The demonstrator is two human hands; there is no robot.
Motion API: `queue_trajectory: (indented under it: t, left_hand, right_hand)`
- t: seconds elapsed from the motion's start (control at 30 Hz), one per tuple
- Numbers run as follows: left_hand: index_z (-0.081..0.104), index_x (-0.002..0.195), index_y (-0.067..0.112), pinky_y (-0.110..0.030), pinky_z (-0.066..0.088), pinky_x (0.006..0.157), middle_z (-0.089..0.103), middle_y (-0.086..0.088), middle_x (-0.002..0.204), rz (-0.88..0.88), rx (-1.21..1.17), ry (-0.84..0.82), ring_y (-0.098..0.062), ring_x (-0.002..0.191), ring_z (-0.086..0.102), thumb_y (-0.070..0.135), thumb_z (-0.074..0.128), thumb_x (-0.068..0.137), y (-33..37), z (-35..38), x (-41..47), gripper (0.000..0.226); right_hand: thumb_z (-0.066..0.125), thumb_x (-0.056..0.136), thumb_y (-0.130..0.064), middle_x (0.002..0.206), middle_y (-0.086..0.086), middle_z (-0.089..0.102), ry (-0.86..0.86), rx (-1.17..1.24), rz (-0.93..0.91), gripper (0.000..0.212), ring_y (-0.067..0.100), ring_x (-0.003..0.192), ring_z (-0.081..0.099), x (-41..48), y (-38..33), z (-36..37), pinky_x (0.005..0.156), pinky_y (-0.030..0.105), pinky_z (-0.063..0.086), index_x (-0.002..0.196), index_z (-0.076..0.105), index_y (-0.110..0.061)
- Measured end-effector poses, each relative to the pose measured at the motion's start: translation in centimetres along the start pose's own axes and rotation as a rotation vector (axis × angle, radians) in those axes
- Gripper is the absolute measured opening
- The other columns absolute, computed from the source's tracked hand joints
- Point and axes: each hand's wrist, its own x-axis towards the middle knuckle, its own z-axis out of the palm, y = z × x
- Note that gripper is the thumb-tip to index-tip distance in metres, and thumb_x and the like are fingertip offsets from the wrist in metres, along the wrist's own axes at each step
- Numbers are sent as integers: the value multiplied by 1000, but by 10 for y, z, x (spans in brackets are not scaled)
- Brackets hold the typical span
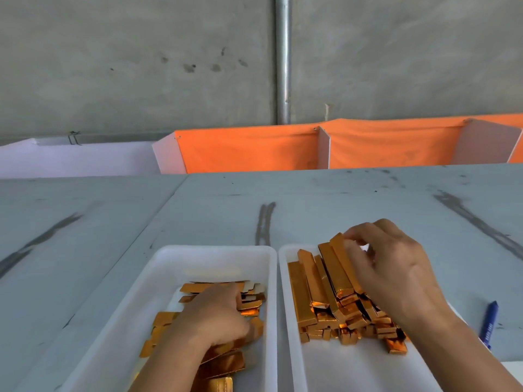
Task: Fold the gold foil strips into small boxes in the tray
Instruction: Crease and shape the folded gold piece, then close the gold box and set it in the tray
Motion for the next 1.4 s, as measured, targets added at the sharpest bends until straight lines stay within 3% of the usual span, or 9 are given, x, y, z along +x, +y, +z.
queue_trajectory:
  t: [0.23, 0.5, 0.6, 0.73, 0.87, 1.03, 1.2, 1.3, 1.4]
  left_hand:
    - [52, 119, 22, -25, 43, 76, 56, 3, 111, -17, 354, -108, -14, 95, 52, 34, 75, 76, 11, 4, -3, 51]
    - [60, 93, 28, -24, 49, 73, 59, 10, 91, -29, -22, 189, -5, 82, 54, 43, 73, 72, 0, -23, -10, 29]
    - [65, 89, 29, -27, 52, 71, 66, 7, 89, 55, -494, 252, -9, 83, 62, 42, 72, 79, 0, -26, -8, 17]
    - [76, 85, 16, -30, 57, 68, 72, -10, 86, 238, -1120, -163, -21, 79, 71, 31, 79, 70, 9, -31, -18, 22]
    - [74, 91, 7, -34, 55, 69, 69, -18, 90, 293, -1167, -411, -25, 81, 67, 26, 80, 75, 17, -23, -23, 26]
    - [69, 107, 1, -40, 54, 75, 68, -23, 101, 312, -1184, -535, -32, 89, 66, 24, 71, 84, 15, -21, -23, 33]
    - [62, 114, 26, -38, 57, 84, 74, 0, 89, 330, -827, -215, -17, 85, 72, 40, 56, 93, 25, -16, -25, 26]
    - [50, 108, 51, -23, 52, 73, 65, 23, 85, 437, -502, 108, 4, 79, 64, 74, 59, 70, 35, -10, -29, 45]
    - [39, 102, 52, -16, 43, 64, 56, 21, 83, 436, -293, 246, 0, 76, 58, 81, 61, 56, 40, 0, -27, 59]
  right_hand:
    - [67, 92, -19, 82, -18, 50, -232, 161, -347, 7, -1, 72, 47, -18, -26, 16, 67, 7, 38, 92, 71, -24]
    - [65, 92, -23, 82, -22, 54, -242, 218, -308, 8, -3, 73, 53, -20, -25, 19, 65, 6, 40, 93, 72, -27]
    - [63, 95, -27, 89, -28, 51, -237, 211, -242, 14, -5, 89, 55, -20, -24, 22, 74, 2, 40, 107, 69, -31]
    - [56, 98, -33, 101, -27, 54, -234, 260, -143, 33, -15, 104, 48, -19, -28, 23, 83, -1, 37, 130, 52, -40]
    - [58, 98, -26, 89, -15, 67, -328, 653, 116, 24, 6, 78, 65, -17, -33, 21, 64, 17, 52, 116, 57, -42]
    - [64, 94, -17, 61, 6, 58, -470, 944, 430, 9, 17, 48, 48, -12, -31, 16, 47, 23, 42, 100, 70, -15]
    - [61, 96, -14, 54, 8, 56, -443, 917, 476, 11, 15, 41, 43, -11, -25, 16, 45, 23, 40, 91, 68, -7]
    - [60, 97, -14, 53, 9, 56, -364, 894, 487, 11, 17, 40, 43, -10, -25, 19, 43, 24, 39, 90, 67, -9]
    - [60, 97, -16, 53, 8, 57, -340, 882, 488, 12, 17, 41, 45, -10, -25, 20, 44, 24, 41, 88, 67, -11]
